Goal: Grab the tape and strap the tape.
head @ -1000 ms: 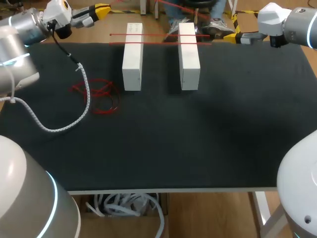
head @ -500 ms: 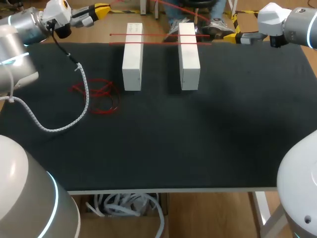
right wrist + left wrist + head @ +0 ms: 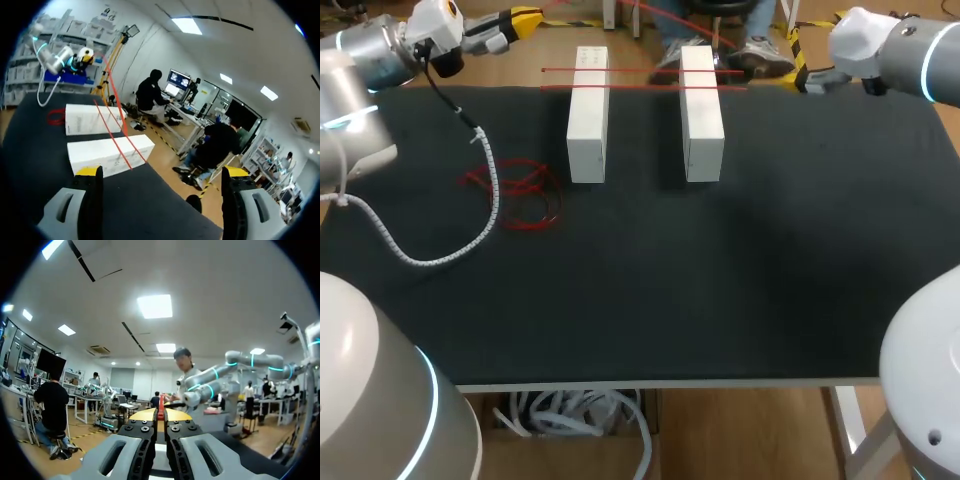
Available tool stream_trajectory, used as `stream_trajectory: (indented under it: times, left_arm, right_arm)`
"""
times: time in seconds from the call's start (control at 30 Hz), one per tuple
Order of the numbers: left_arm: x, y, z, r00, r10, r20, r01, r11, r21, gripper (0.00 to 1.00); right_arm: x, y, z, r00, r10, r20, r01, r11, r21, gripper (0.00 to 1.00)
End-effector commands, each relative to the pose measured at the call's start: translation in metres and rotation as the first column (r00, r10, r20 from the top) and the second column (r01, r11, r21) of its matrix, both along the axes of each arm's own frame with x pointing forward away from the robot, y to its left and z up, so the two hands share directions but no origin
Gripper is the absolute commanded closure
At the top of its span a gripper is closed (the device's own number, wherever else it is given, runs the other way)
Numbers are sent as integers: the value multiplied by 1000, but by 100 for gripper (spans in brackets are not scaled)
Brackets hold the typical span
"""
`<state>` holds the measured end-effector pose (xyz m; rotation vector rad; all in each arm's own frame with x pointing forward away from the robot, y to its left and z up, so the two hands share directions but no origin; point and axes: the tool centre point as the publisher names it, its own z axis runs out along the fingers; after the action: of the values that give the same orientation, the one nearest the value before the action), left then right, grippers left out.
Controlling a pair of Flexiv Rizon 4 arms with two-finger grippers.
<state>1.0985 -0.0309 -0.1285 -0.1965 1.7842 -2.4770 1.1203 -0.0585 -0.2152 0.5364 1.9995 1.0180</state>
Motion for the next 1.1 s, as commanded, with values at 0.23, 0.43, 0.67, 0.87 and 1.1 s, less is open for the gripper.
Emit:
stream_trajectory:
  times: [0.23, 0.43, 0.67, 0.87, 1.1]
  left_arm:
    - [0, 0, -1, 1000, 1, 1, -1, 1000, -2, 100]
    - [0, 0, -1, 1000, 1, 1, -1, 1000, -2, 100]
    - [0, 0, -1, 1000, 1, 1, -1, 1000, -2, 100]
    - [0, 0, -1, 1000, 1, 1, -1, 1000, -2, 100]
    - [0, 0, -1, 1000, 1, 1, -1, 1000, -2, 100]
  right_arm:
    - [-13, 0, 3, 948, -256, 190, 297, 926, -234, 0]
    - [-12, 3, 10, 932, -251, 262, 327, 895, -303, 0]
    - [-11, 7, 12, 936, -244, 253, 325, 878, -352, 0]
    - [-5, 14, 12, 933, -227, 278, 333, 838, -433, 0]
    - [-4, 24, 13, 940, -187, 285, 300, 849, -434, 0]
